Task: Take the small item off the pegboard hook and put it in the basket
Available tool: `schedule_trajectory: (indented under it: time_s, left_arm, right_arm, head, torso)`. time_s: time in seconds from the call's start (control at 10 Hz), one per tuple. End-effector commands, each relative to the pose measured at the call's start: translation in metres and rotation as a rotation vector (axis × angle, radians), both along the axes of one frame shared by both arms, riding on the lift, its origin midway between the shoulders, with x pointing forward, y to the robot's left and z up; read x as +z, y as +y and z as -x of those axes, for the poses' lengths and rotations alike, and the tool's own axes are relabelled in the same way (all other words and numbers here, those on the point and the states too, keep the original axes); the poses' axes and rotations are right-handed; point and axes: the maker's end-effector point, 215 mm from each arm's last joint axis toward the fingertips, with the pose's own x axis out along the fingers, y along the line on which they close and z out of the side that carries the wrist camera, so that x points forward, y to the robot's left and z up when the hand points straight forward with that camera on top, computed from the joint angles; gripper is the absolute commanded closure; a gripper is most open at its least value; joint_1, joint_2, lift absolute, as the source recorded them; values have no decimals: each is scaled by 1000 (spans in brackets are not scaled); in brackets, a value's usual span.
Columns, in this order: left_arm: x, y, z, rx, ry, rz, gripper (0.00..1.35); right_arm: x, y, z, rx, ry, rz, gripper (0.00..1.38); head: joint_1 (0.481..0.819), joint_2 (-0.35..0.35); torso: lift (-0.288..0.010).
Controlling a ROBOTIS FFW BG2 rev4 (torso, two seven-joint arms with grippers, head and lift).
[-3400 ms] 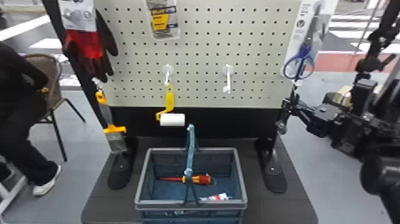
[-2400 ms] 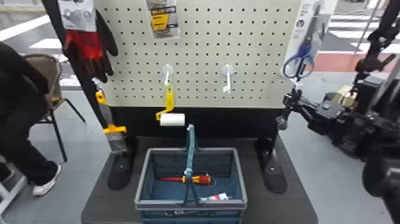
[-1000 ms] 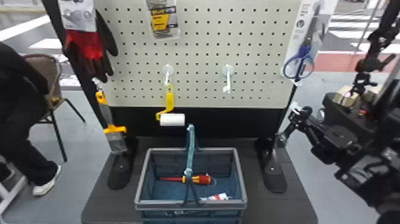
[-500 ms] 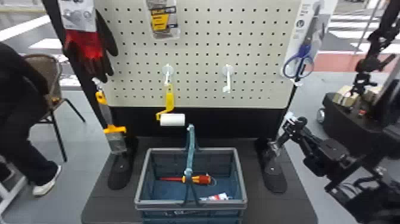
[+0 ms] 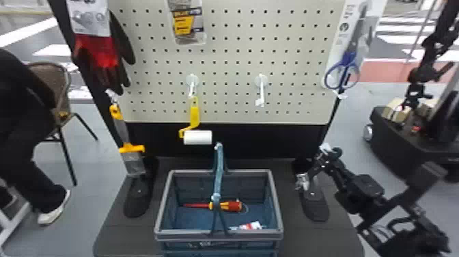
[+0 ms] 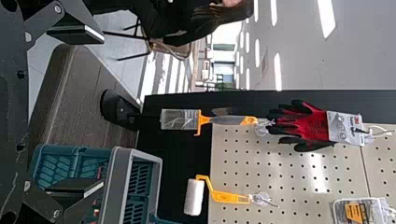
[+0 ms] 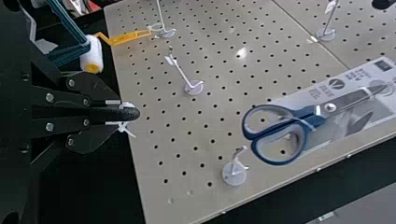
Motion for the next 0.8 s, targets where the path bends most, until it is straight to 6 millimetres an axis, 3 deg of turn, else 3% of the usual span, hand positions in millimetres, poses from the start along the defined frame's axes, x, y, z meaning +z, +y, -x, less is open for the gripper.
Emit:
schedule_trajectory:
  time_s: [0.0,0.3,0.7]
  left_arm:
    - [0,-2,-1,-6,1,2,214]
    - [-1,-5,-2,-14,4,4,214]
    - [-1,-7,-4,-24,4,7,214]
  right_arm:
    - [-13,14,-5,24,27,-24,1202]
    - [-28,34,-12,57,56,-40,1202]
    - [-39,81,-18,138,84,-65,1202]
  head:
    - [549,0]
    - [549,0]
    - [549,0]
  torso:
    - [-100]
    - [-100]
    - [-100]
